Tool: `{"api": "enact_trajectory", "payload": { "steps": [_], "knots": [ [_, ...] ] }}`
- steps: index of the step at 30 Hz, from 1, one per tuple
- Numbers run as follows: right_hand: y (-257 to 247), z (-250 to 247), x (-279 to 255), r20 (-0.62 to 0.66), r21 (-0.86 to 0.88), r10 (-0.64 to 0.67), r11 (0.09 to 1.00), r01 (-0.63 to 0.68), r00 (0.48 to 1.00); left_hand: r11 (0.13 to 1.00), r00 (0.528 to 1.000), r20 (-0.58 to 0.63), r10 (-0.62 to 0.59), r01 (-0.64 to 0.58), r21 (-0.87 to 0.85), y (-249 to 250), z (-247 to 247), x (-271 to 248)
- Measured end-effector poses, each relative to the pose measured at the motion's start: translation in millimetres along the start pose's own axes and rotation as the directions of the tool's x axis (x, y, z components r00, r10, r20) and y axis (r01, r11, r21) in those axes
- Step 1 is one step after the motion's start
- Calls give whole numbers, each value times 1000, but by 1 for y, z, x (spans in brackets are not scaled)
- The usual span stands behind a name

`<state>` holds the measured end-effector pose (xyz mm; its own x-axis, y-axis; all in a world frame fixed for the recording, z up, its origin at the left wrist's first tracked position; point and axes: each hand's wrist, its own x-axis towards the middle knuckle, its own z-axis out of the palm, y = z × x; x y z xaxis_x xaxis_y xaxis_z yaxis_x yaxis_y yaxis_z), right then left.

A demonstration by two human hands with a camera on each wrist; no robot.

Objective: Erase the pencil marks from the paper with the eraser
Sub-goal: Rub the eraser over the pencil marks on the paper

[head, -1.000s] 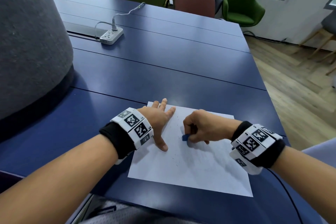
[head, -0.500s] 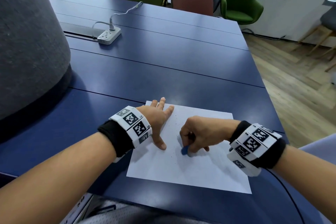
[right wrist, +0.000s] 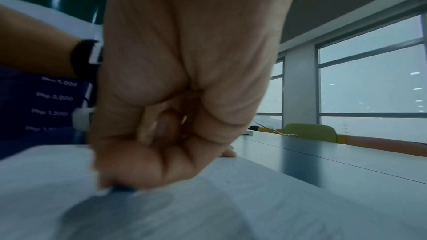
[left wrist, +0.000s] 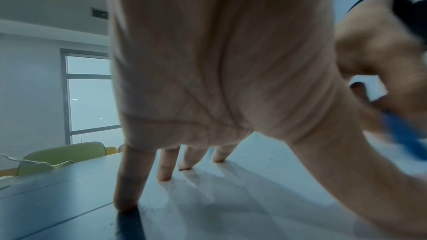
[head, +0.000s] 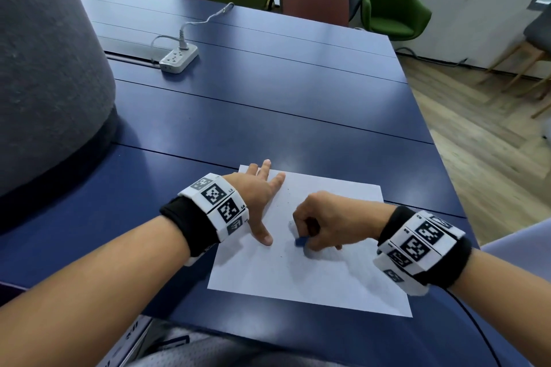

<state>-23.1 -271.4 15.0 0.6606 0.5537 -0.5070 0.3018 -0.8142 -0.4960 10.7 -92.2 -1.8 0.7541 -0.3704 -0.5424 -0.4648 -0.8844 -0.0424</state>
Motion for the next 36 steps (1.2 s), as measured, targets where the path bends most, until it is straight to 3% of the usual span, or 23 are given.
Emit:
{"api": "enact_trajectory", "payload": {
  "steps": [2, 3, 7, 11, 12, 15, 17, 21, 22, 24, 27, 31, 36],
  "knots": [
    [-2, 5, -7, 148, 5, -17, 1000, 17, 989, 1000, 1000, 0, 1, -1, 7, 0, -1, 0],
    [-1, 3, -7, 146, 8, -8, 1000, 7, 989, 1000, 1000, 2, 2, -2, 7, 1, -1, 0],
    [8, -4, -5, -51, 27, 40, 999, -39, 998, 1000, 1000, 10, 4, -4, 2, 0, -2, -1],
    [4, 7, -12, 159, 42, -12, 999, 5, 987, 1000, 1000, 23, 1, -1, -5, 1, -2, -1],
    [4, 5, -11, 154, 41, -4, 999, -2, 988, 1000, 1000, 24, 2, -2, -2, 1, -3, -1],
    [12, -3, -6, -47, 52, 54, 997, -52, 997, 1000, 1000, 18, 7, -7, 2, 1, -2, -1],
    [12, 0, -9, -98, 47, 41, 998, -37, 994, 1000, 1000, 14, 7, -7, -1, 0, -1, 0],
    [8, 11, -22, 60, 6, 26, 1000, -27, 998, 1000, 1000, 8, 19, -19, -3, -2, -1, 1],
    [8, 12, -25, 28, -21, 25, 999, -25, 999, 1000, 1000, 4, 23, -23, -7, -3, -1, 1],
    [11, 17, -36, -178, -76, -1, 997, -13, 984, 999, 999, -7, 32, -32, -14, -4, 0, 1],
    [13, 42, -68, -452, 4, 39, 999, -42, 891, 999, 998, -28, 51, -52, -12, -8, 2, 1],
    [16, 92, -104, -490, 108, 173, 985, -137, 854, 995, 993, -70, 99, -101, -15, -13, 6, -1],
    [15, 122, -106, -570, 283, 267, 952, -120, 777, 992, 991, -55, 122, -124, -31, -18, 6, -10]
  ]
}}
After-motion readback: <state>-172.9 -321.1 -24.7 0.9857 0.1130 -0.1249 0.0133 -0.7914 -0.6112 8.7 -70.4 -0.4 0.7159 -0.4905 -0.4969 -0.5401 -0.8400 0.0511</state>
